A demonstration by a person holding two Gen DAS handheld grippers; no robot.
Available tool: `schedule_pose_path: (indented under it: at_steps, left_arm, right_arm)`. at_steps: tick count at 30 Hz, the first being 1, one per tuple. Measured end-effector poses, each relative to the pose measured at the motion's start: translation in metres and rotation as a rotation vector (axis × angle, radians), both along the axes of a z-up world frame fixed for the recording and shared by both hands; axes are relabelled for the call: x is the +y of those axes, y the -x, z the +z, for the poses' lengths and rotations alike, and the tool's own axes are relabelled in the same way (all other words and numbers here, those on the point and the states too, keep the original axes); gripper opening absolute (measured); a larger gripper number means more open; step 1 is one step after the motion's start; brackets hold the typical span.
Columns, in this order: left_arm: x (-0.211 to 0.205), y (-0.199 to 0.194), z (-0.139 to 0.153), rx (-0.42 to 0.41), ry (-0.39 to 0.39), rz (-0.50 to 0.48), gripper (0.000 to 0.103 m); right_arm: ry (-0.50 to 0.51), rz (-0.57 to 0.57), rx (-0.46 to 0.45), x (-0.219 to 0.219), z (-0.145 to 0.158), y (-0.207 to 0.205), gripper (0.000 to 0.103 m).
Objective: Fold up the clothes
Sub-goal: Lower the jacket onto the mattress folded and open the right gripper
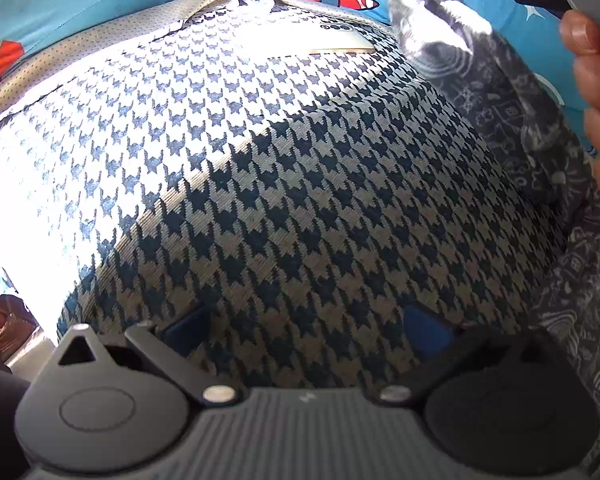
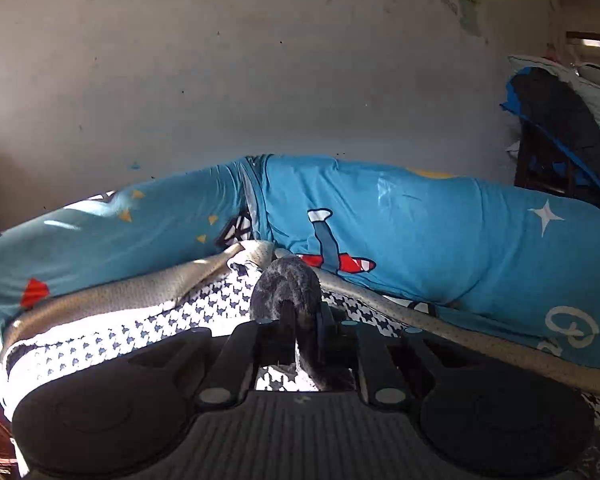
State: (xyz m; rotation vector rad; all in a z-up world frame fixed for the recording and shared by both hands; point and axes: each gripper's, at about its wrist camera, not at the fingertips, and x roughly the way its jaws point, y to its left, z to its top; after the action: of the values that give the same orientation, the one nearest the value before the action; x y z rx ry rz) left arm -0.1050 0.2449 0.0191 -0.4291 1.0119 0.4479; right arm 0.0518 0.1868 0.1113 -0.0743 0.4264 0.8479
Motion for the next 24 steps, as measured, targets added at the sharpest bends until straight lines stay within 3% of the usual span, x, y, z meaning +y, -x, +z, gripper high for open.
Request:
schedule_pose_path:
  at_steps: [1,2,3,7,11,17,19,24]
  left_arm:
    - [0.001,0.0,0.0,0.0,0.0,0.002,0.103]
    - [0.001,0.001,0.0,-0.001,0.001,0.003,0.103]
    - [0.001,0.001,0.0,-0.001,0.002,0.004,0.103]
    - [0.001,0.002,0.001,0.0,0.001,0.0,0.103]
    - [0.001,0.002,0.001,-0.001,0.002,0.003,0.103]
    - [-0.008,0.003,0.003,0.0,0.003,-0.003,0.103]
    - [-0.01,0.002,0.002,0.0,0.001,-0.009,0.103]
    - [-0.011,0.0,0.0,0.005,-0.004,-0.013,0.103]
  right_arm:
    - [0.017,0.034,0.016,0.0,0.002,0.003,0.023]
    - [0.035,0.068,0.033,-0.001,0.003,0.007,0.043]
    - [0.052,0.102,0.049,-0.001,0.005,0.01,0.049]
    - [0.113,0.212,0.109,-0.006,0.01,0.022,0.049]
    - [0.117,0.007,0.111,-0.037,0.004,0.009,0.049]
    - [0.241,-0.319,0.102,-0.093,-0.017,-0.012,0.049]
    - [0.251,-0.414,0.14,-0.112,-0.03,-0.016,0.049]
    - [0.271,-0.501,0.241,-0.142,-0.068,-0.017,0.038]
